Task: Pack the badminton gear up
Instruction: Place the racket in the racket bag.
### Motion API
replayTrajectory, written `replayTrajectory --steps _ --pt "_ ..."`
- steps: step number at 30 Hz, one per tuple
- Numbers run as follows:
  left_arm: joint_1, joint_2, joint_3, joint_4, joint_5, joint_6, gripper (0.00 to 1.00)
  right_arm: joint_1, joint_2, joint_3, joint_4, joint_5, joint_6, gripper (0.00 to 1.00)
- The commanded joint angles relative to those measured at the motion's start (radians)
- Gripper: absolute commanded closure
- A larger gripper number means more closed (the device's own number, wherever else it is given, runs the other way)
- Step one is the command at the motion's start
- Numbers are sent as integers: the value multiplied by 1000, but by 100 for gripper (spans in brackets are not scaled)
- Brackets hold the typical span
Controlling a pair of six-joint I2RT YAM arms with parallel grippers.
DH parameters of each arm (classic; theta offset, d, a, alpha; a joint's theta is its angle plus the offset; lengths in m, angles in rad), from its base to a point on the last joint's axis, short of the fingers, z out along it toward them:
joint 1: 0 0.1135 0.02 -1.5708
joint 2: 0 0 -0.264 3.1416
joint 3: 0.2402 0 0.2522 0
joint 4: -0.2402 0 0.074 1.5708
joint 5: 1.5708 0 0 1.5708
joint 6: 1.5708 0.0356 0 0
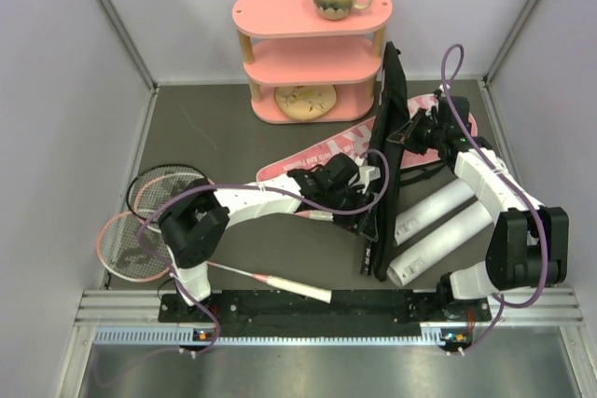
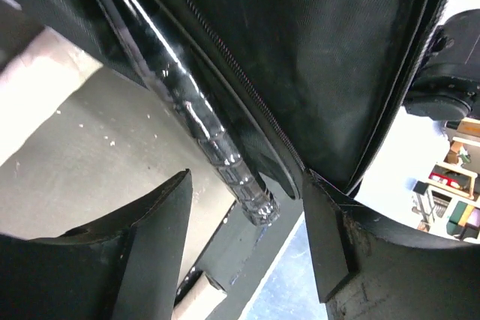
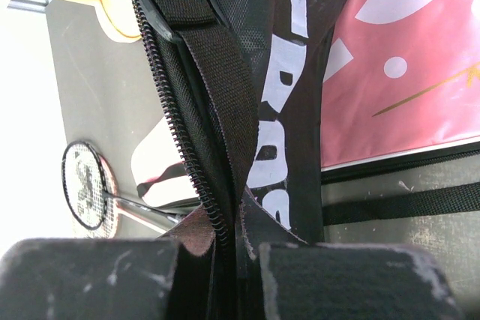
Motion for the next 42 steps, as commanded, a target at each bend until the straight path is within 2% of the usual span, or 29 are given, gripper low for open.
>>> replayTrajectory --steps 1,6,9,14,17,19,20,25,30,34,38,40,42 --pt "4 36 -1 132 -12 -28 37 -2 -23 39 40 -36 -13 100" --pt "10 104 31 170 48 -48 41 -3 -32 33 40 -31 -22 100" --pt "15 125 57 176 28 -34 51 -4 -35 32 37 -30 -26 100" --pt "21 139 69 170 22 -25 57 -4 -40 32 37 -28 -33 100" --pt "25 139 68 170 25 -19 72 -4 -35 29 35 -28 -36 100" --pt "30 106 75 139 15 -4 94 -2 -34 27 35 -28 -40 100" --pt "31 87 85 126 10 5 100 -2 -35 26 37 -27 -42 100" --pt "56 -28 144 47 65 6 100 -2 -35 9 40 -50 -45 100" --pt "65 -45 216 41 128 -57 100 -4 -35 -22 68 -100 -50 100" --pt "65 15 281 26 81 -76 100 -8 -37 -108 209 -214 73 100" --pt "68 30 284 21 -67 -76 100 -14 -50 -161 293 -281 167 100" --pt "67 35 286 15 -111 -70 100 -13 -47 -165 260 -277 135 100" --pt "64 35 301 -31 -156 -25 100 -16 -40 -136 159 -217 3 100"
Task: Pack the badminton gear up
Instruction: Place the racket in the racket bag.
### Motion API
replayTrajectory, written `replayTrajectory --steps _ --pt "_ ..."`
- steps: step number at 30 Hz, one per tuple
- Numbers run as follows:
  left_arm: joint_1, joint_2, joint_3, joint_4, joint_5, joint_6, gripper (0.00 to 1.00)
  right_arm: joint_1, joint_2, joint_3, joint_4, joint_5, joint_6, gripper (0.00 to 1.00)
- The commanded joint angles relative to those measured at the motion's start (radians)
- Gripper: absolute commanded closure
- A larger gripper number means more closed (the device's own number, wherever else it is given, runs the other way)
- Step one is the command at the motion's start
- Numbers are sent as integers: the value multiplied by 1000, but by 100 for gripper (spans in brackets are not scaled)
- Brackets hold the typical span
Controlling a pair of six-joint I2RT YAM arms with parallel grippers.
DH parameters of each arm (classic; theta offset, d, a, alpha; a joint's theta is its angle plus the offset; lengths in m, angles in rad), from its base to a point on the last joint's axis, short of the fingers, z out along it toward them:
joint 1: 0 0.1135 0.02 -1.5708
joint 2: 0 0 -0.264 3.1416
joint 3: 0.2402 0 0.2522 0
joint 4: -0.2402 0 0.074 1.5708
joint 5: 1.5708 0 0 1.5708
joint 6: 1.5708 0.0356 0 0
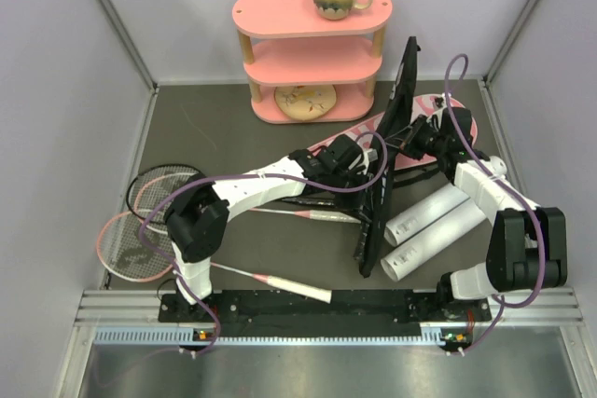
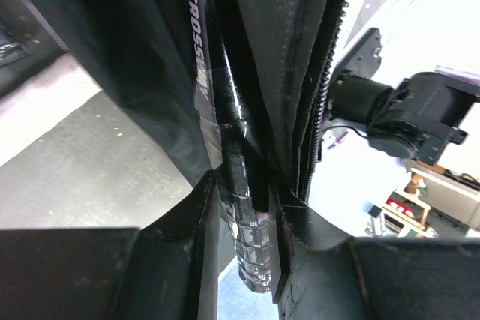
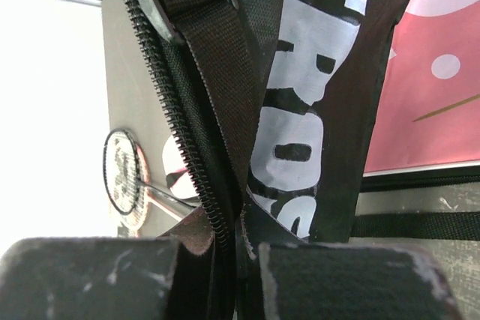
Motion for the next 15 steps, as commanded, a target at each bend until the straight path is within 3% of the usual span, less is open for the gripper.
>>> replayTrajectory --steps 1,4,12,15 --pt "4 -13 95 139 -141 113 100 12 1 72 -217 -30 -149 100" --pt "4 -18 67 130 -124 156 100 11 51 160 -383 26 -304 98" --pt "4 -10 44 176 -77 119 100 37 -17 96 -459 70 -352 65" --pt "5 -13 39 199 -83 107 100 48 -56 62 -496 77 -362 65"
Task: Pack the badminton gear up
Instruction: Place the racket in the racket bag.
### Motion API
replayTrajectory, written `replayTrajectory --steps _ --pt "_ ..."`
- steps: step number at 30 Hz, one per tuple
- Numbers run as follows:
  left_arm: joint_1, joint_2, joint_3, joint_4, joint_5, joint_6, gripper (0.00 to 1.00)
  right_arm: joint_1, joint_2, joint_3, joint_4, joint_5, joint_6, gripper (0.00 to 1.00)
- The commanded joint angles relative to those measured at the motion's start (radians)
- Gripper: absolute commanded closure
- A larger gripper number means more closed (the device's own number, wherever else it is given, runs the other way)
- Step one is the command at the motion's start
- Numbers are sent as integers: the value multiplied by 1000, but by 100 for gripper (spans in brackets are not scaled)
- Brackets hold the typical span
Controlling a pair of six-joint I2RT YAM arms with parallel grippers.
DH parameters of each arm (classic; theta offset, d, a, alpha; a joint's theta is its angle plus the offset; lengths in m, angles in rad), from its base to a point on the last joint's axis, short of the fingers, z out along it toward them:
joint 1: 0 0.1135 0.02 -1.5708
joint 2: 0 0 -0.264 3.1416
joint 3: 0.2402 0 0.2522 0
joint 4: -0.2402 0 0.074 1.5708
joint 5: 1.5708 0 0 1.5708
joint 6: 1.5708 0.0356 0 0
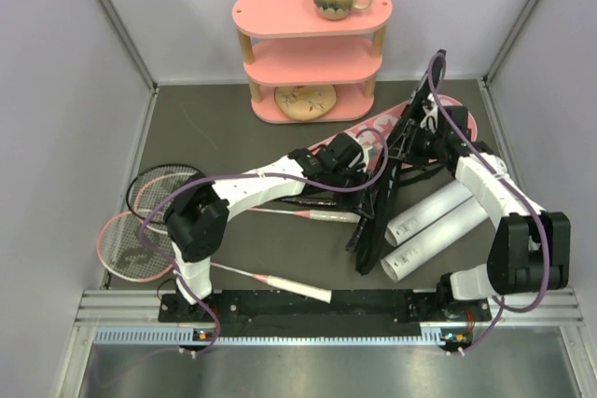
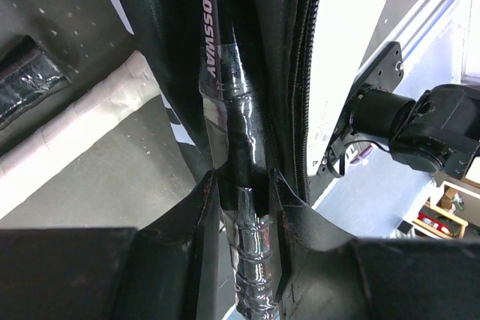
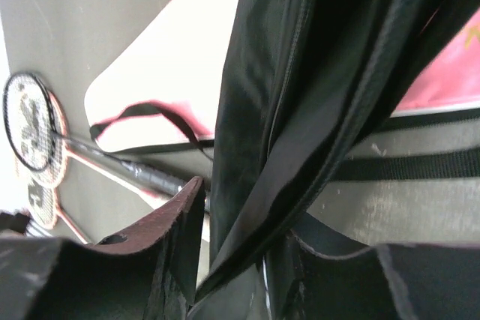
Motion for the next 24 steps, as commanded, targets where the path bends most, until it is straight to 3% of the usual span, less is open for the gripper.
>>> replayTrajectory --steps 1,2,3,5,7,9,14,17,21,24 --pt "6 -22 36 202 -9 20 100 37 -81 -63 -157 20 -56 70" --pt "6 -23 34 208 -9 14 100 37 -100 -71 -160 14 -47 86" --pt "7 -23 34 209 -8 13 100 39 -144 -83 -164 7 -38 92" --pt "10 -25 26 225 -2 0 100 40 -181 -93 -165 -28 -11 91" --pt "15 -28 20 238 4 -15 100 39 -215 -102 -168 -45 3 100" --pt "21 -31 17 260 29 -30 100 39 -232 -123 -171 -67 22 100" --pt "30 -22 -15 385 113 -164 100 37 -295 -249 64 -202 146 100" --pt "26 -7 -44 464 71 -202 100 36 -330 -320 176 -256 240 100" --pt "18 41 -17 456 -57 -205 100 31 -329 -321 123 -208 228 100" --pt "1 111 63 371 -77 -139 100 29 -283 -259 -25 -117 120 100"
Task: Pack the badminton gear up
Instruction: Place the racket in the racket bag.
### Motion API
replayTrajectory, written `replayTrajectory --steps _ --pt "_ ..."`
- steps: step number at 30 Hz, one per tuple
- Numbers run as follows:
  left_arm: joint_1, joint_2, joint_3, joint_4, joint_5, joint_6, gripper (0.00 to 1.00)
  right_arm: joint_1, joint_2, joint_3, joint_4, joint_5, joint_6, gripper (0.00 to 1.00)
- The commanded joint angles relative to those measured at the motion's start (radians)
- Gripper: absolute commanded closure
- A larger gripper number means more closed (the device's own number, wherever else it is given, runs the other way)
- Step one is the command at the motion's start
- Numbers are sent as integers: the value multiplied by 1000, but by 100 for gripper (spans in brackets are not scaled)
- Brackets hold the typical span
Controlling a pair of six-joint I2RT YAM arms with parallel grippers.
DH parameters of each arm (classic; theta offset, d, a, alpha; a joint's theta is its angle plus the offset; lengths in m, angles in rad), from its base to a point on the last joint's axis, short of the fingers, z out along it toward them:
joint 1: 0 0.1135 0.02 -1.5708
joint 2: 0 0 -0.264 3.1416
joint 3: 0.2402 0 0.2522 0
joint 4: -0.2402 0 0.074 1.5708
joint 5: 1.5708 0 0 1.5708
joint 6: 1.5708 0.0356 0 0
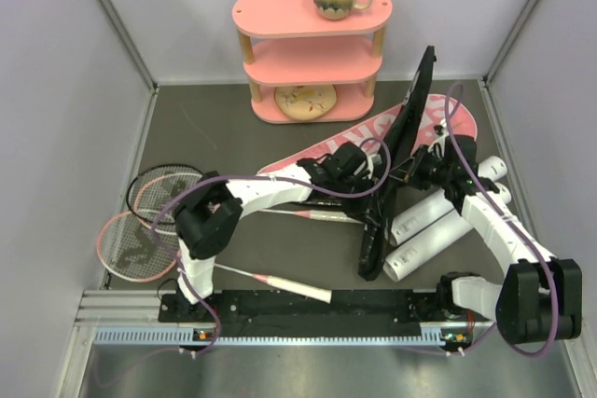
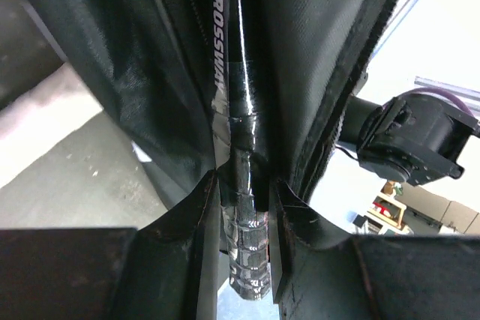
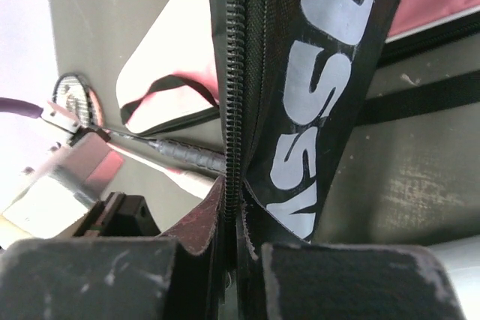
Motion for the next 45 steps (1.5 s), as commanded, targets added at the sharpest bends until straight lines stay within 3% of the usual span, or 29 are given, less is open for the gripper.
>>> replayTrajectory --steps 1,5,6,7,10,13,17,20,22,23,26,33,39,45 --pt "14 95 146 176 -145 34 100 26 13 75 -202 -42 -103 100" --pt "13 73 96 265 -105 31 100 24 23 173 -343 99 -206 98" --pt "13 65 89 264 -105 30 100 26 25 196 -428 174 -230 93" --pt "13 54 91 260 -104 30 100 24 17 213 -455 209 -258 78" --pt "13 39 85 286 -87 7 100 28 -19 283 -581 343 -293 59" --pt "13 23 62 348 -73 -15 100 26 -49 361 -667 398 -280 48" --pt "16 40 78 340 -71 -13 100 37 -64 447 -745 423 -241 40" --pt "16 43 71 349 -62 -18 100 46 -73 504 -762 458 -263 39" --pt "16 43 71 345 -64 -19 100 63 -56 512 -738 370 -238 39" --pt "16 42 68 345 -67 -19 100 63 -15 501 -707 248 -223 40" --pt "16 29 57 354 -76 -25 100 90 68 486 -640 193 -152 47" --pt "16 6 39 363 -93 -27 100 121 175 423 -543 303 -71 62" --pt "16 2 34 372 -84 -32 100 126 152 337 -540 443 -85 59" --pt "16 0 34 392 -70 -48 100 132 171 280 -431 342 1 56"
